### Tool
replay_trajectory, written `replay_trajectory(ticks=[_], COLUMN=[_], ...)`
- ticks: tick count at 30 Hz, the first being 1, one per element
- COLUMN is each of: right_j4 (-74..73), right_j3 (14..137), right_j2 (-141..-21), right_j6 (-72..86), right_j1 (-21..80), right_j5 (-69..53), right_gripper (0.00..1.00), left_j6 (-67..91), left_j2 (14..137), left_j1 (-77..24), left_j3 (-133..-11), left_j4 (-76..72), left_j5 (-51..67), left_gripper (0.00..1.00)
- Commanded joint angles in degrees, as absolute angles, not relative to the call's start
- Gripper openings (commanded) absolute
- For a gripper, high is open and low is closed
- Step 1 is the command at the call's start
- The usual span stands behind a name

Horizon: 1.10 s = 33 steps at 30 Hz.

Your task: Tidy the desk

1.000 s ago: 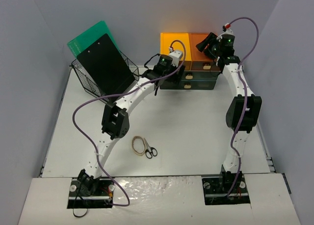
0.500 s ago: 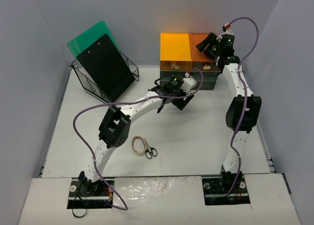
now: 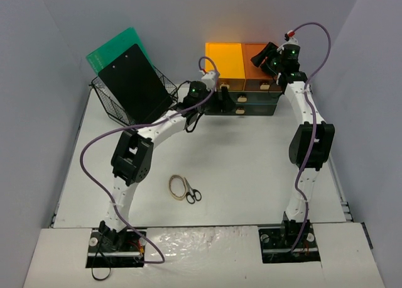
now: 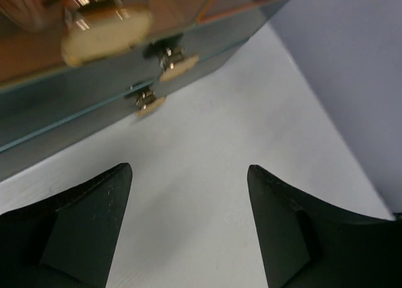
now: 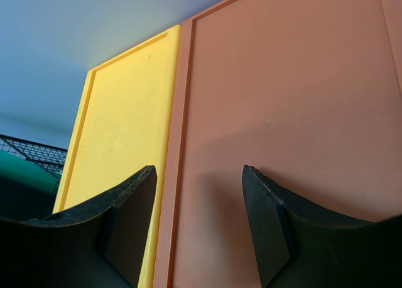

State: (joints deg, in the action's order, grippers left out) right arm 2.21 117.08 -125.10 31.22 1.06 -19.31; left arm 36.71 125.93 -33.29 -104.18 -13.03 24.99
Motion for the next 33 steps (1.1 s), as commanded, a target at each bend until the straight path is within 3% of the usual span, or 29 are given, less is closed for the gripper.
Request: replay_trajectory(ticks=[1, 6, 9, 17, 26, 33], right_j4=[-21.8, -21.8, -21.7, -21.4, -21.0, -21.0], right_j3=[112.1, 112.7, 113.1, 113.6, 114.4, 114.4], right_j2=[-132.3, -132.5, -133.0, -133.5, -134.0, -133.7], right_j6=[30.1, 30.6, 31.2, 32.0, 32.6, 32.3], right_j1=[1.4, 1.2, 1.2, 1.3, 1.7, 1.6], right_j5=[-17.1, -17.2, -17.9, -18.7, -19.4, -19.5], right_gripper=[0.55, 0.55, 0.55, 0.55, 0.55, 0.55], left_j6=[65.6, 87.1, 91.2, 91.7, 90.4, 92.8], left_j2=[131.1, 136.3, 136.2, 130.3, 116.1, 115.6], left_j1=[-33.0, -34.2, -34.7, -34.8, -38.0, -39.0], left_j3=[-109.6, -111.6, -110.8, -107.2, -90.7, -87.1], left_j4=[-36.3, -45.5, -46.2, -42.9, -37.4, -39.6], left_j5=[31.8, 28.9, 26.1, 23.0, 11.3, 7.1], left_gripper=[0.71, 0.71, 0.70, 0.70, 0.70, 0.71])
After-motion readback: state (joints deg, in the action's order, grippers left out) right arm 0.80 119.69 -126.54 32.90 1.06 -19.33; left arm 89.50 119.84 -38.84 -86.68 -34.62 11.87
